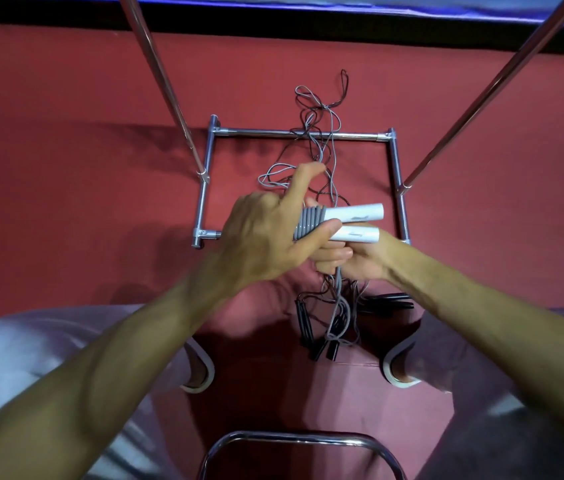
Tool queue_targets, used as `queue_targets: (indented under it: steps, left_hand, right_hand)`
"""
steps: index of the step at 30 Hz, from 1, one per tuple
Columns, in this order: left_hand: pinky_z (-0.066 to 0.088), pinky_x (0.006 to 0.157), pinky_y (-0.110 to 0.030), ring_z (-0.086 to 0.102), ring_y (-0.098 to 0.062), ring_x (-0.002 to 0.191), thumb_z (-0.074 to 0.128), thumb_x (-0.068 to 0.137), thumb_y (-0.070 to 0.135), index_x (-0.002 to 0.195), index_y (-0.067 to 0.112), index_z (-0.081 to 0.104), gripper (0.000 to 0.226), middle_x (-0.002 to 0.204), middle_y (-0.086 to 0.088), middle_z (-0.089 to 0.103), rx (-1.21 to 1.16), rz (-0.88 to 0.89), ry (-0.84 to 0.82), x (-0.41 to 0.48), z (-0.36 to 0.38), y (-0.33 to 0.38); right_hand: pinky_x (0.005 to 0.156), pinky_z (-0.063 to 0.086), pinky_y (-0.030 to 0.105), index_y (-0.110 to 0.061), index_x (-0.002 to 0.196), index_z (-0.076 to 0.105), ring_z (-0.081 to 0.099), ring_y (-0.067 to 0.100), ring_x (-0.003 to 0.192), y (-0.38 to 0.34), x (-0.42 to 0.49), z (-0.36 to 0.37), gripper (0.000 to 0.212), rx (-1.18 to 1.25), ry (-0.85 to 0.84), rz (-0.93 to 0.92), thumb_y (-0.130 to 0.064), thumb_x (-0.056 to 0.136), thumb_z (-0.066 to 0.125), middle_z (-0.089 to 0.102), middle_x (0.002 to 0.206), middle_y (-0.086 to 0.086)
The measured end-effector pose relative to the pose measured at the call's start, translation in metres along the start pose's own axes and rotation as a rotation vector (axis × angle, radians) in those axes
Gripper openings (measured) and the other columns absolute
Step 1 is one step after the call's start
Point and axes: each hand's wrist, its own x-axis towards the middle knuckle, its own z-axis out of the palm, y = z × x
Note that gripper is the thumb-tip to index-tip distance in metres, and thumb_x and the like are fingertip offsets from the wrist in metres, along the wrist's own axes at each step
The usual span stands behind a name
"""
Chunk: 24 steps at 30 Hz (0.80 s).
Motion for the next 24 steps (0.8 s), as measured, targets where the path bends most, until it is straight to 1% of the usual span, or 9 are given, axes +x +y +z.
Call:
queue_targets:
  steps: [4, 7, 10, 13, 16, 18, 19, 21, 24]
  left_hand:
    - [0.052, 0.056, -0.040, 0.062, -0.034, 0.056, 0.047, 0.097, 0.049, 0.136, 0.024, 0.059, 0.047, 0.060, 0.001, 0.062, 0.025, 0.059, -0.032, -0.002, 0.006, 0.000]
    - [0.049, 0.052, -0.041, 0.058, -0.032, 0.054, 0.046, 0.100, 0.041, 0.110, 0.021, 0.072, 0.034, 0.060, -0.002, 0.060, 0.025, 0.092, -0.021, -0.005, 0.009, -0.003]
    - [0.045, 0.050, -0.042, 0.052, -0.030, 0.052, 0.047, 0.101, 0.036, 0.092, 0.019, 0.070, 0.030, 0.058, -0.001, 0.054, 0.042, 0.087, 0.010, -0.002, 0.005, -0.002]
    - [0.043, 0.049, -0.041, 0.050, -0.030, 0.052, 0.047, 0.101, 0.035, 0.090, 0.018, 0.070, 0.030, 0.058, -0.001, 0.055, 0.035, 0.061, 0.054, 0.004, 0.000, 0.001]
    - [0.043, 0.048, -0.039, 0.051, -0.032, 0.051, 0.048, 0.100, 0.035, 0.094, 0.019, 0.073, 0.030, 0.058, -0.001, 0.057, 0.037, 0.026, 0.095, 0.009, -0.006, -0.001]
    - [0.043, 0.047, -0.040, 0.050, -0.033, 0.050, 0.049, 0.100, 0.035, 0.091, 0.018, 0.071, 0.030, 0.056, -0.002, 0.056, 0.060, 0.014, 0.099, 0.011, -0.008, -0.005]
    - [0.043, 0.048, -0.041, 0.050, -0.034, 0.050, 0.049, 0.100, 0.036, 0.090, 0.017, 0.071, 0.030, 0.056, -0.003, 0.056, 0.075, 0.005, 0.093, 0.012, -0.008, -0.007]
    - [0.044, 0.049, -0.041, 0.052, -0.036, 0.051, 0.049, 0.098, 0.039, 0.088, 0.017, 0.070, 0.032, 0.056, -0.003, 0.056, 0.107, -0.013, 0.068, 0.013, -0.007, -0.010]
    - [0.042, 0.050, -0.036, 0.052, -0.037, 0.052, 0.048, 0.097, 0.042, 0.087, 0.018, 0.069, 0.033, 0.055, -0.003, 0.056, 0.135, -0.008, 0.038, 0.012, -0.004, -0.012]
  right_hand:
    - [0.052, 0.023, 0.019, -0.023, 0.053, 0.051, 0.033, 0.000, 0.038, 0.016, 0.003, 0.001, 0.037, -0.051, 0.039, 0.022, -0.014, 0.088, 0.042, 0.035, 0.045, -0.010]
    - [0.052, 0.025, 0.018, -0.027, 0.051, 0.051, 0.031, -0.001, 0.040, 0.017, 0.004, -0.003, 0.047, -0.184, 0.030, -0.026, -0.006, 0.091, 0.039, 0.035, 0.047, -0.012]
    - [0.048, 0.023, 0.019, -0.026, 0.055, 0.055, 0.031, 0.001, 0.041, 0.009, 0.006, -0.007, 0.041, -0.328, 0.036, -0.113, -0.005, 0.088, 0.044, 0.036, 0.047, -0.010]
    - [0.047, 0.030, 0.023, -0.015, 0.064, 0.057, 0.042, 0.008, 0.044, -0.005, 0.005, -0.015, 0.026, -0.552, 0.096, -0.240, -0.003, 0.085, 0.048, 0.047, 0.052, 0.000]
    - [0.062, 0.048, 0.032, -0.005, 0.080, 0.064, 0.059, 0.024, 0.065, -0.033, 0.002, -0.016, 0.013, -0.641, 0.330, -0.338, -0.012, 0.090, 0.059, 0.062, 0.074, 0.014]
    - [0.076, 0.050, 0.039, -0.013, 0.076, 0.068, 0.064, 0.025, 0.077, -0.058, -0.006, -0.011, 0.038, -0.531, 0.518, -0.243, -0.037, 0.102, 0.054, 0.068, 0.082, 0.010]
    - [0.077, 0.050, 0.041, -0.017, 0.074, 0.070, 0.065, 0.026, 0.080, -0.070, -0.011, -0.008, 0.050, -0.499, 0.515, -0.154, -0.051, 0.102, 0.047, 0.070, 0.083, 0.007]
    - [0.064, 0.054, 0.037, -0.015, 0.081, 0.074, 0.065, 0.032, 0.076, -0.085, -0.024, 0.003, 0.074, -0.560, 0.332, 0.055, -0.075, 0.093, 0.032, 0.071, 0.084, 0.012]
    - [0.045, 0.047, 0.026, 0.002, 0.090, 0.074, 0.055, 0.027, 0.049, -0.086, -0.035, 0.018, 0.104, -0.669, 0.115, 0.276, -0.085, 0.083, 0.016, 0.059, 0.061, 0.017]
